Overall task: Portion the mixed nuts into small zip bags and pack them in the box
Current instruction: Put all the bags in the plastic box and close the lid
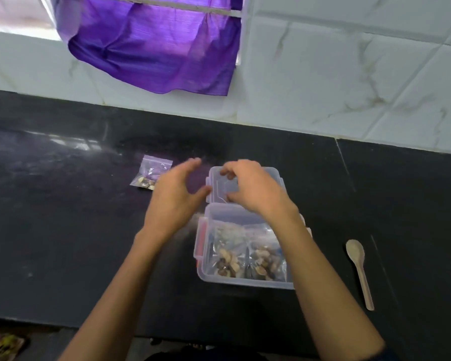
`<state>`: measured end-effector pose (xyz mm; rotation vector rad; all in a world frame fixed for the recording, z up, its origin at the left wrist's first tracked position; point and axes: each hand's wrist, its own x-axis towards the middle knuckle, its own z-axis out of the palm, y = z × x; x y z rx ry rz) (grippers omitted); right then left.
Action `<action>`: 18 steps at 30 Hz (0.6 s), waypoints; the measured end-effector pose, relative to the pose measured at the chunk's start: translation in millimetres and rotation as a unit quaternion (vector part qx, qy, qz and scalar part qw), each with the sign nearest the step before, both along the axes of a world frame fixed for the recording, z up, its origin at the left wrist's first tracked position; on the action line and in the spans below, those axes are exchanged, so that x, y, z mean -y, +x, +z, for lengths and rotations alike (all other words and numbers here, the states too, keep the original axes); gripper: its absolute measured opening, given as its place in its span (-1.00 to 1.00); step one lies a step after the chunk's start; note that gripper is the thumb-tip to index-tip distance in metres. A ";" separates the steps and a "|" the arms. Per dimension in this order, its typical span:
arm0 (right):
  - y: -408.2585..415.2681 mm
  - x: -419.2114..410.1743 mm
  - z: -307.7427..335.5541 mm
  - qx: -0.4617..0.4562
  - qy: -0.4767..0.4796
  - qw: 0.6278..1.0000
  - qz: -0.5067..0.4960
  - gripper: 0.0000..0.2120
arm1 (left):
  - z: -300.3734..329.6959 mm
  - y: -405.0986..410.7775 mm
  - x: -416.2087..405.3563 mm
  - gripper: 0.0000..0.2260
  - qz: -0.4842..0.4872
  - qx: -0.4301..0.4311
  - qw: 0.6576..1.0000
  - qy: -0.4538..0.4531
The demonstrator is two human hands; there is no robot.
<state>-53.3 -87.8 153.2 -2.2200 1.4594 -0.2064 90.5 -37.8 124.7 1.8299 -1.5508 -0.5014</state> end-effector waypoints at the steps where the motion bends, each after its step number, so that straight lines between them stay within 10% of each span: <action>1: 13.2 11.4 0.5 0.013 -0.010 1.000 0.023 -0.57 | -1.1 11.4 1.8 -0.44 0.056 -0.013 0.998 -0.009; 18: 176.7 134.5 -123.0 -0.032 0.081 0.991 0.097 -0.46 | -93.9 103.5 65.3 -0.66 0.363 -0.352 0.839 0.204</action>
